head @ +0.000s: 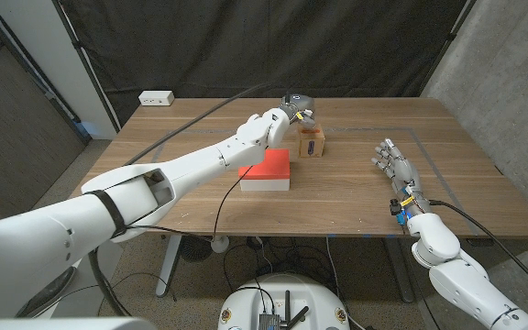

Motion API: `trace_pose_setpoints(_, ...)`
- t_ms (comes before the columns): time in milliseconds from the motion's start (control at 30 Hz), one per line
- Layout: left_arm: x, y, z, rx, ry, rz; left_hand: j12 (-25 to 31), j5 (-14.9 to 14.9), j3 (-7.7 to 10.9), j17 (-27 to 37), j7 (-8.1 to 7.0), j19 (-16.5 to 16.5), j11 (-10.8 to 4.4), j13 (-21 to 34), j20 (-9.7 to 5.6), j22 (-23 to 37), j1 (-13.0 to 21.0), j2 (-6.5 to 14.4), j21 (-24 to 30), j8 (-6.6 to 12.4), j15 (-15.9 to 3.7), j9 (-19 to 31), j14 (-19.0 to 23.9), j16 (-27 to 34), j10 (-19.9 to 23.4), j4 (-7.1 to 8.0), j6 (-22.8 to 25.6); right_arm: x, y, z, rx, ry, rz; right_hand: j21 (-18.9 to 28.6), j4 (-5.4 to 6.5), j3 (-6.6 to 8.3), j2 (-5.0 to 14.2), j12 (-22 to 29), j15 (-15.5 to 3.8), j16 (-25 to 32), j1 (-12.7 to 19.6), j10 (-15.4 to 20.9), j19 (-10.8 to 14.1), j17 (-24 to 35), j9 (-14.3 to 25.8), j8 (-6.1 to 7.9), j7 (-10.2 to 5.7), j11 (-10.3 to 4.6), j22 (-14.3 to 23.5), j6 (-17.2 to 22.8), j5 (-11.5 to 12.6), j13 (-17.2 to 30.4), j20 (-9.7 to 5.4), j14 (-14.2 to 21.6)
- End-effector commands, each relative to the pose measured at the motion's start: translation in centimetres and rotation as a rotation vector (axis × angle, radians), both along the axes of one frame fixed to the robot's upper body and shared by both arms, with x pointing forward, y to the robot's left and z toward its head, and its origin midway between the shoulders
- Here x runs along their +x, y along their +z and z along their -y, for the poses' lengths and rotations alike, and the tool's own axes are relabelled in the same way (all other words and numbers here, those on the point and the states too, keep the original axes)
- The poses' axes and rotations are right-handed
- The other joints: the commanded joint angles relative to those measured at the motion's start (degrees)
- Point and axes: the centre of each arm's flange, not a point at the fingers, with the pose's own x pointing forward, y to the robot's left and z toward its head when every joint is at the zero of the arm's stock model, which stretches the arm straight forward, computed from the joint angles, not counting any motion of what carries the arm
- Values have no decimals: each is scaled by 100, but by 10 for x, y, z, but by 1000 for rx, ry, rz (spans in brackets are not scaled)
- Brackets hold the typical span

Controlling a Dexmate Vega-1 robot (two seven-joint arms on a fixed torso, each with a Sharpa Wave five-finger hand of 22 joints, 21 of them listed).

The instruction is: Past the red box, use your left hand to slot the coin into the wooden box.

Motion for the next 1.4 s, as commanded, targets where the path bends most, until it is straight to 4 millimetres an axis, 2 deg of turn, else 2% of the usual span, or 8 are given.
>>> trace_pose_setpoints(33,-17,19,-21,-135,-90,87,-807,-6,-255,-906,37,-299,37,-798,-253,-1074,-29,212,-525,-157,-23,75,-464,-632,-344,35,-101,1,5,-4,-4,4,6,18,0,31,31,35,-4,34,59,46,60,11,34,26,-22,7,25,40,-11,31,23,51)
trace_pose_setpoints(200,-31,20,-39,-195,-102,71,-2142,21,-113,-1616,138,-1479,244,-1315,205,-2006,-835,847,-1189,-240,31,102,-1777,-1834,-1738,331,-496,2,6,-5,-6,2,7,15,-1,33,30,35,5,31,62,49,61,12,34,27,-31,9,25,43,-11,31,21,47)
trace_pose_setpoints(300,-38,16,-54,-242,-107,56,-2954,26,133,-1992,178,-2405,415,-1532,498,-2520,-1294,895,-1599,-252,242,92,-2949,-2911,-2645,220,-731,2,7,-6,-4,2,8,14,0,33,30,34,-5,32,62,47,59,12,34,29,-17,1,25,48,-11,32,20,49)
trace_pose_setpoints(567,-59,-2,-91,-283,-76,45,-4233,19,468,-2066,229,-3773,870,-1800,1104,-3459,-1740,846,-2271,-504,709,-64,-4482,-4502,-4482,22,-1548,4,11,-14,-19,5,18,11,0,34,29,34,1,32,63,51,59,14,34,27,-27,10,25,47,-11,32,21,52)
trace_pose_setpoints(733,-72,-16,-113,-290,-46,35,-4685,6,488,-2074,223,-4449,1002,-1841,1286,-3917,-1772,713,-2669,-632,841,-165,-5091,-5041,-5117,-46,-1978,2,15,-25,-32,11,29,8,0,35,28,31,1,30,64,46,53,15,35,27,-35,6,25,48,-11,32,28,49)
trace_pose_setpoints(833,-80,-26,-131,-324,-50,32,-4938,-9,411,-2080,332,-4806,1080,-1868,1212,-4204,-1698,613,-2913,-723,875,-263,-5519,-5354,-5451,-64,-2369,0,17,-33,-43,14,44,5,0,36,27,31,9,29,64,48,48,15,35,28,-33,10,25,53,-10,32,27,46)
trace_pose_setpoints(1100,-97,-61,-190,-477,-124,-3,-5606,-84,-96,-2094,601,-5398,1391,-1947,477,-4583,-1822,337,-3592,-775,1027,-635,-6154,-5999,-6215,17,-3195,-6,21,-55,-69,44,89,3,-2,31,5,-108,-80,-18,63,-359,60,14,32,67,146,13,23,213,-14,15,-71,-50)
trace_pose_setpoints(1400,-101,-98,-240,-642,-227,-96,-6173,-148,-583,-2072,726,-6082,1489,-1957,376,-4581,-2427,212,-4375,-812,1222,-818,-7015,-6663,-7044,163,-4113,-4,20,-76,-68,156,112,-59,-4,13,-37,-150,-102,-98,48,-589,-102,3,23,-11,319,61,16,71,-16,-29,-166,-237)
